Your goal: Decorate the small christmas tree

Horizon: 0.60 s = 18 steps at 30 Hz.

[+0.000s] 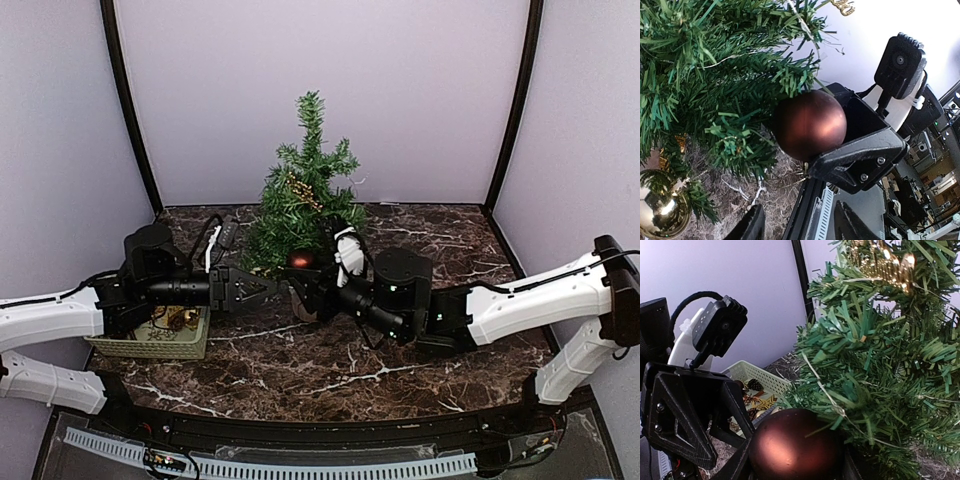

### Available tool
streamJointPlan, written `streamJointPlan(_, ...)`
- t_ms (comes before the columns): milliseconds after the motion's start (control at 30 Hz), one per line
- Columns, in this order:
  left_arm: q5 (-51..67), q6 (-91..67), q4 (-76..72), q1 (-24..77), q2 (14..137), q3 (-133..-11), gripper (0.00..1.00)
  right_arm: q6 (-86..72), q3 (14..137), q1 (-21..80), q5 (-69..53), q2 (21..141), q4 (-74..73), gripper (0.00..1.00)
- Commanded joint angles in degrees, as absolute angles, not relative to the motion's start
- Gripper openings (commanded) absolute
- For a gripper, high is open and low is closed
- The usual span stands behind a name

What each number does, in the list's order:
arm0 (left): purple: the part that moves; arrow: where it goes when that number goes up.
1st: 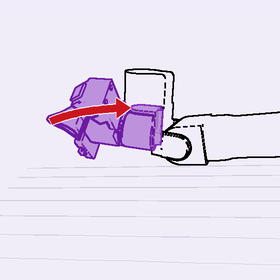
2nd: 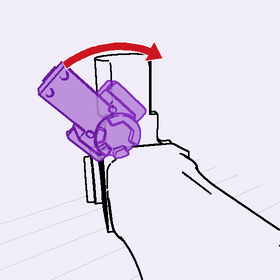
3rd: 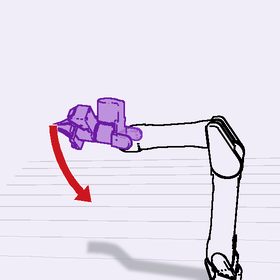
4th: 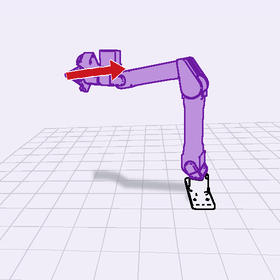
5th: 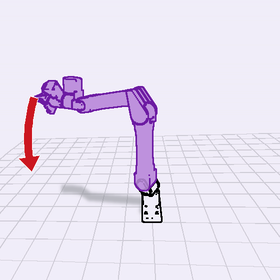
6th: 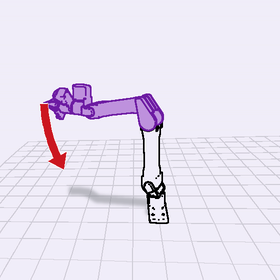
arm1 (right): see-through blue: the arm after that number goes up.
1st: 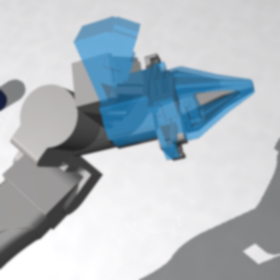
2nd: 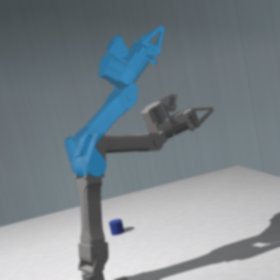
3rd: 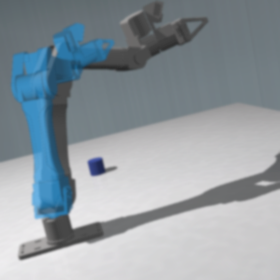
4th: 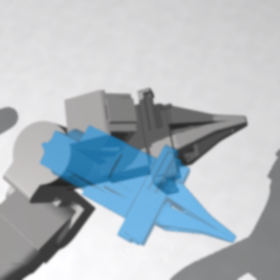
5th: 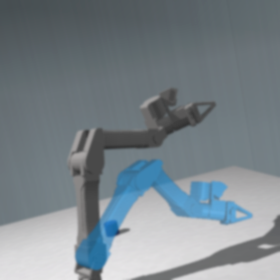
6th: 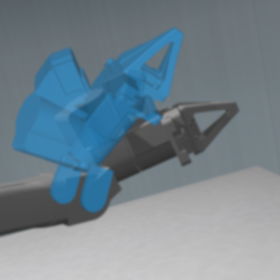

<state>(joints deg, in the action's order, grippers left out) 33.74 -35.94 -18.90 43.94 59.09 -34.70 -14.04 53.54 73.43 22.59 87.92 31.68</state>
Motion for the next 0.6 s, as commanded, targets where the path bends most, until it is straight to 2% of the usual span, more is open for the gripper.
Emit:
streamJointPlan(0, 31.9, -36.5, -22.2, 44.6, 60.2, -35.1, 0.48, -15.5, 52.4, 73.8, 27.4, 88.3, 33.9, 0.38)
streamJointPlan(167, 31.8, -36.8, -23.9, 45.3, 61.2, -35.5, 0.44, -16.2, 51.9, 73.8, 29.9, 88.1, 33.7, 0.38)
streamJointPlan(567, 28.6, -34.2, -22.0, 47.2, 62.8, -37.0, 0.40, -17.3, 50.1, 73.8, 33.0, 88.5, 35.7, 0.38)
